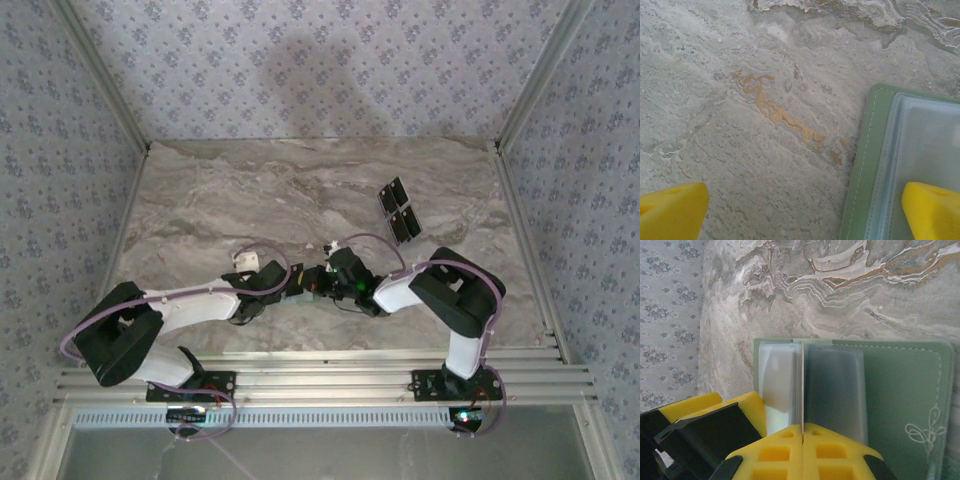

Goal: Put the credit cards into the card holder

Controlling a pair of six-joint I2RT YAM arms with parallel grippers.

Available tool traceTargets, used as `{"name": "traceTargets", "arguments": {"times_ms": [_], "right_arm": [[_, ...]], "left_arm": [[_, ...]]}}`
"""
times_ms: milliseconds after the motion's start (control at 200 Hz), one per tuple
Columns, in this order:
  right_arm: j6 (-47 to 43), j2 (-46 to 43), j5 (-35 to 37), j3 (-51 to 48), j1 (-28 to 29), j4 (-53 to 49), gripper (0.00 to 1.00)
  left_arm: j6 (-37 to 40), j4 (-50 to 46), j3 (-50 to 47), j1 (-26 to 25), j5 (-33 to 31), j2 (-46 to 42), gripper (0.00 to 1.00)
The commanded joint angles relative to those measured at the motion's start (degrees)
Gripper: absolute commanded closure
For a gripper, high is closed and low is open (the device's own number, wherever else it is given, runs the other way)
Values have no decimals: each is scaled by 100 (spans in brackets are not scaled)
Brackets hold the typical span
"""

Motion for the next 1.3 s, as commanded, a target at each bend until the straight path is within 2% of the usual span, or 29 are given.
{"name": "traceTargets", "arguments": {"times_ms": [0, 1294], "right_arm": [[127, 191, -27, -124, -31, 185, 100], [451, 781, -996, -287, -244, 895, 100]], "left_arm": [[-1, -455, -183, -12, 154, 32, 0], [-26, -486, -140, -20, 156, 113, 0]]}}
